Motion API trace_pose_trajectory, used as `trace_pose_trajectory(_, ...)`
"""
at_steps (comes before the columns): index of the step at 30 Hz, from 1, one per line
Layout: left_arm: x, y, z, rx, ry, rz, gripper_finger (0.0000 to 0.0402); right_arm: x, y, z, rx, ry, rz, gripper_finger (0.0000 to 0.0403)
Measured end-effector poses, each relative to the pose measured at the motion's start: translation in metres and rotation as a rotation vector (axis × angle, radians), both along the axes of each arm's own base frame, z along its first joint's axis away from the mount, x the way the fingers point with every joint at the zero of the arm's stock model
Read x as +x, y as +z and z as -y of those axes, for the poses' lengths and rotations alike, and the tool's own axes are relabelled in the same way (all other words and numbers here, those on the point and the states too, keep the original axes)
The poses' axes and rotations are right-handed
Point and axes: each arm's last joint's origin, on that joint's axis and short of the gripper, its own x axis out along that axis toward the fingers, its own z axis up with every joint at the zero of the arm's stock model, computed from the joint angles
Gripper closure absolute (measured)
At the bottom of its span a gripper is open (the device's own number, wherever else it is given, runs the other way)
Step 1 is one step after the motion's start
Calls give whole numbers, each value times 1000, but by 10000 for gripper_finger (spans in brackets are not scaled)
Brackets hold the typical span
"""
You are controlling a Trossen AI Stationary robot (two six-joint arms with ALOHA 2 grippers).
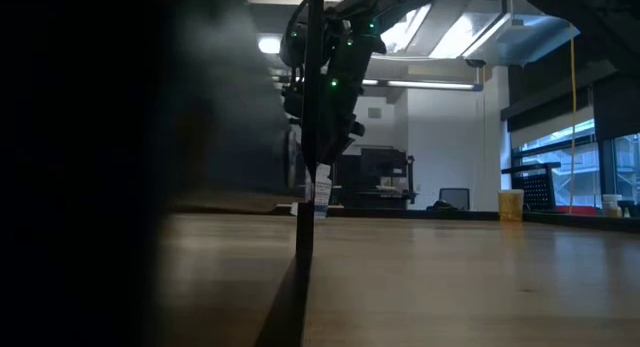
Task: Pick and place medicine bottles onto shelf by color
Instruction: Put the white pill bottle on the shelf aligned with the other white pill bottle
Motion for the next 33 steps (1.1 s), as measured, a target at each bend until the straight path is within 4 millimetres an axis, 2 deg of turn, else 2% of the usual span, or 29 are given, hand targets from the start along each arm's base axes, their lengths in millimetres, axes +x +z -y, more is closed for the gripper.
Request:
trace_pose_trajectory(15,0,0,0,12,-12,-7,211,-2,-1,4,29,-8,-7,214)
trace_pose_trajectory(26,2,-1,1,17,-12,-15,211,-4,-2,3,68,50,-24,214)
trace_pose_trajectory(33,2,-1,1,17,-11,-15,211,-4,-2,3,54,91,-31,181)
